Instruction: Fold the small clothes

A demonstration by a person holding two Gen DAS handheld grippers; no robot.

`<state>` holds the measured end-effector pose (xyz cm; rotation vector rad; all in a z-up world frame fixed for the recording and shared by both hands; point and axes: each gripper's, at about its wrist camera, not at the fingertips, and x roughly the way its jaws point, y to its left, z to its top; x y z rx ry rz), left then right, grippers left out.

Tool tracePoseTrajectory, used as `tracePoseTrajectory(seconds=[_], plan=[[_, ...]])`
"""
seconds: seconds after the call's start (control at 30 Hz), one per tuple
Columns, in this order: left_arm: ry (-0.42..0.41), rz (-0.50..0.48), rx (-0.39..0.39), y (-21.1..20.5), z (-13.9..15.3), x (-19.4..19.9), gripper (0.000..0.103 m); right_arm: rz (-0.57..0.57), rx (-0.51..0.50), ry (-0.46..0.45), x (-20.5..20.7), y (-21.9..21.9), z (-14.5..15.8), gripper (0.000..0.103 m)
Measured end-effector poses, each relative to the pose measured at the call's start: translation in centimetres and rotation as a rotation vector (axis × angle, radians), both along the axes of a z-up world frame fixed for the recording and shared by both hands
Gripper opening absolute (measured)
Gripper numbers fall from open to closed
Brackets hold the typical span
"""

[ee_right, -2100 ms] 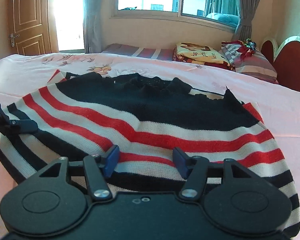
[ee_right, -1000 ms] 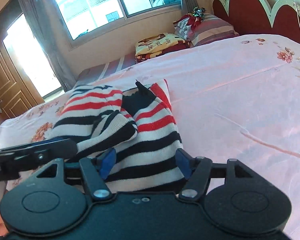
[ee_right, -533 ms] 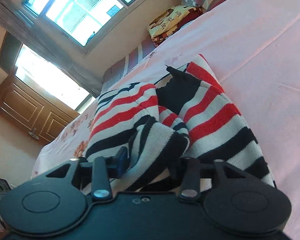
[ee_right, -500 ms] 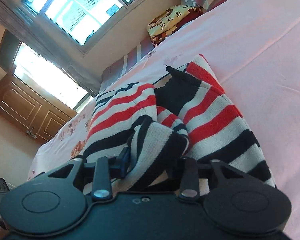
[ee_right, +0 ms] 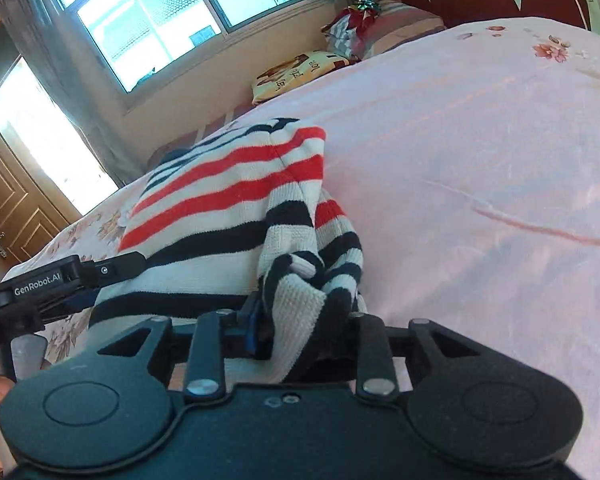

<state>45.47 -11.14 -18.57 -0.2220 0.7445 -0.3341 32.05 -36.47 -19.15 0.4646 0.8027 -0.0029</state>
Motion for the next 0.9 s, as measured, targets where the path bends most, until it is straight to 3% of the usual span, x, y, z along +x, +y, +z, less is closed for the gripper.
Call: tracePoseTrajectory(seconds=[0.07, 0.17, 0.3, 0.43, 0.57, 0.7, 0.9], plan=[[-0.002, -0.003, 0.011, 0.1, 0.3, -0.1, 0.090, -0.022, 0.016, 0.001, 0.0, -0.3, 1.0, 0.040], [-0.017, -0.012, 0.032, 0.3, 0.9, -0.6, 0.090, -0.047, -0.011, -0.020, -1.0, -0.9, 2.4, 0.048], [-0.040, -0.026, 0.055, 0.1, 0.9, -1.9, 0.090, -0.036, -0.160, 0.023, -1.8, -0.7, 2.3, 0.037], [-0.028, -0.005, 0.051, 0.1, 0.9, -2.4, 0.090, -0.045, -0.186, 0.053, -1.6, -0.6, 1.7, 0.034], [-0.030, -0.006, 0.072, -0.1, 1.7, -3.1, 0.090, -0.038, -0.274, -0.031, -1.5, 0.9, 4.1, 0.036], [-0.026, -0.004, 0.108, -0.8, 2.1, -4.4, 0.090, 0.034, -0.289, -0.084, -0.7, 2.6, 5.3, 0.035], [0.027, -0.050, 0.161, -2.3, 0.2, -6.0, 0.090, 0.087, -0.362, 0.043, 0.2, 3.8, 0.7, 0.029]])
